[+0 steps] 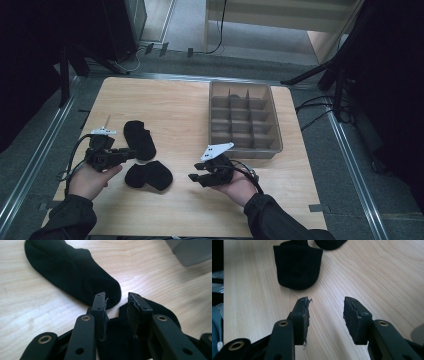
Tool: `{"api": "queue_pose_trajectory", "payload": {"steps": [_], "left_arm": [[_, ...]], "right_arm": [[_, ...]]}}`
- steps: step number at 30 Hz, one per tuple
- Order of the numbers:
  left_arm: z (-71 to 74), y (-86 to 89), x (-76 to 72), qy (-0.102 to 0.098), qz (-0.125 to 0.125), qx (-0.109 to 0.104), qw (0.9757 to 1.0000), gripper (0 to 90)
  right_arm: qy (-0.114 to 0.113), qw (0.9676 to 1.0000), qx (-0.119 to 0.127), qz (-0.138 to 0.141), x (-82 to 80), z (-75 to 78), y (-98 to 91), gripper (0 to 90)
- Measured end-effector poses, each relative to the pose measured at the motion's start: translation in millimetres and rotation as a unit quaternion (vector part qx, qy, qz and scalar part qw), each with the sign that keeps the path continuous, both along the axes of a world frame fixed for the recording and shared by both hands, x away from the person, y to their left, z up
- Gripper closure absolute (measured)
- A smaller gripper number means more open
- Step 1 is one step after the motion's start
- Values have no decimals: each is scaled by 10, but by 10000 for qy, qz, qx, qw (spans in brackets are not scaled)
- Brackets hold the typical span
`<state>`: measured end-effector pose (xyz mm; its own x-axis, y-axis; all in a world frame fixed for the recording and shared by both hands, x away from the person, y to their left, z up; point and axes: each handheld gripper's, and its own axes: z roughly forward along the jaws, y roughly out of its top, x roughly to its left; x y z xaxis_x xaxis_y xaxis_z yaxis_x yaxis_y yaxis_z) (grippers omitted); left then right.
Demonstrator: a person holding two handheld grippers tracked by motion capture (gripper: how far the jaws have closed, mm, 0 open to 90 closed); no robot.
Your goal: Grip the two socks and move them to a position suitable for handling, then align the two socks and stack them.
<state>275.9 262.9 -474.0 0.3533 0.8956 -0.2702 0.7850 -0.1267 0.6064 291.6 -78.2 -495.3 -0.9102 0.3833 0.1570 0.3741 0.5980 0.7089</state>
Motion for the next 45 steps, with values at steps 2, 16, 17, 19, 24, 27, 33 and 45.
{"api": "queue_pose_trajectory", "payload": {"steps": [2, 16, 17, 19, 24, 27, 33, 45], "left_arm": [[-35, 5, -35, 47, -38, 20, 10000, 662], [-146, -20, -229, 86, -212, 147, 9996, 675], [-148, -23, -237, 88, -224, 134, 9996, 679], [-155, -28, -249, 98, -250, 129, 9996, 680], [-227, -40, -295, 55, -353, 64, 9993, 738], [-283, -42, -282, 179, -359, 243, 9989, 758], [-374, -58, -259, 241, -517, 512, 9971, 766], [-503, -15, -211, 424, -526, 799, 9945, 776]], "right_arm": [[-28, 10000, 50, -1, 3, 0, 42, 591], [34, 9998, 94, 176, -51, -77, 440, 699], [32, 9998, 120, 182, -50, -82, 462, 703], [59, 9998, 129, 167, -54, -82, 476, 710], [71, 9998, 173, 91, -68, -128, 607, 792], [80, 9996, 256, 34, -86, -170, 695, 816], [134, 9997, 154, 127, -143, -264, 832, 820], [75, 9996, -226, 147, -114, -451, 792, 817]]}}
